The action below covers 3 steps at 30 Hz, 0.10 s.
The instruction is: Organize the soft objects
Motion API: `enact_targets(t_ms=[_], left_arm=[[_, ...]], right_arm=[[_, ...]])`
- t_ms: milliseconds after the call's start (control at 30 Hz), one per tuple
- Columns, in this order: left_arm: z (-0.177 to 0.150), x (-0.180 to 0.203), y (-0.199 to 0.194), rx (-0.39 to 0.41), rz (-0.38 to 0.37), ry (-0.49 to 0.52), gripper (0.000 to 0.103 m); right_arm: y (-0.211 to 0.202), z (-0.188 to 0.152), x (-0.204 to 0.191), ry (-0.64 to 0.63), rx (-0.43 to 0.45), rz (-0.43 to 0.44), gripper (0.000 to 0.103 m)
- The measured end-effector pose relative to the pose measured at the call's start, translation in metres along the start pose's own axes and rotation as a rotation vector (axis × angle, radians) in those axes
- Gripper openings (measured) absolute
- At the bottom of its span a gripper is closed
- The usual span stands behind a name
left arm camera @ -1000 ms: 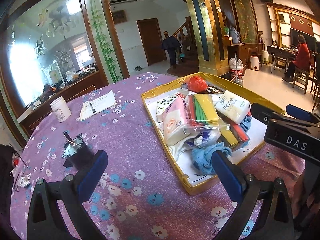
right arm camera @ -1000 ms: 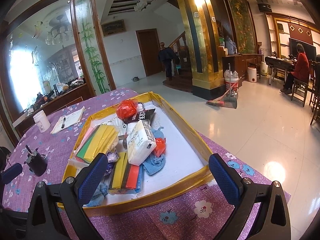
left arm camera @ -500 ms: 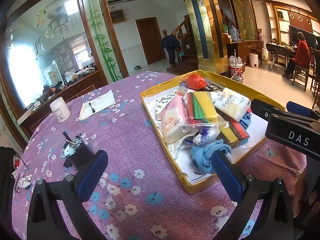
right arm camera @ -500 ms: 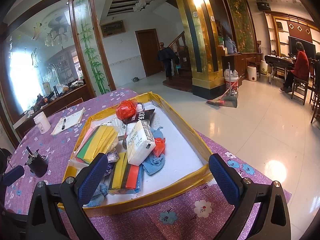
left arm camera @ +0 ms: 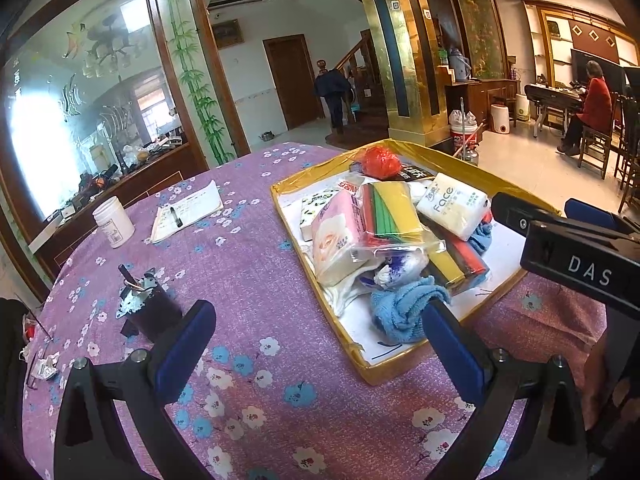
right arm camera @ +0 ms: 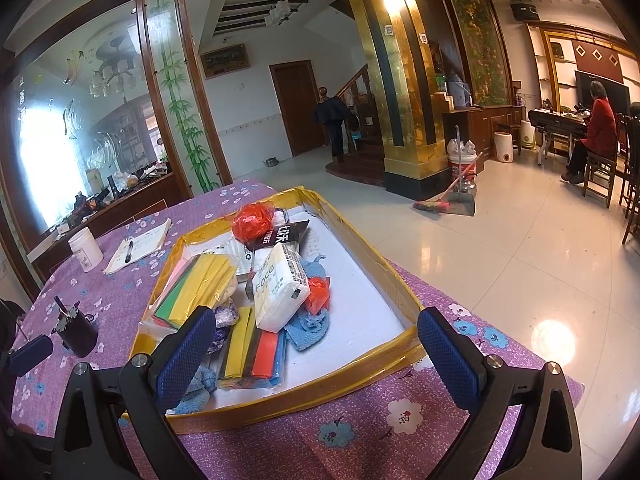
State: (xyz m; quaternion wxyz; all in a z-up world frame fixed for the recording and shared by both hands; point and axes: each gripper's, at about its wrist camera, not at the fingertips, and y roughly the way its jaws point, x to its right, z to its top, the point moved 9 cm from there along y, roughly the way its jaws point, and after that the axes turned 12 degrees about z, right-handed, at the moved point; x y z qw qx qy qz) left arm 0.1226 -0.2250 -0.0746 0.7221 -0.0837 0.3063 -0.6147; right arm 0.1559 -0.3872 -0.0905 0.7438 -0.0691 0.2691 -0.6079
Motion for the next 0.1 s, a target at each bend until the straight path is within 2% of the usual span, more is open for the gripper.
enact_targets(t_ms=[100], left_arm=[[0.0012, -0.0026, -0.0019, 0.016, 0.018, -0.005, 0.103]], right_arm=[[-0.0035, 0.0015, -0.0016, 0.001, 0.016, 0.003, 0.102]])
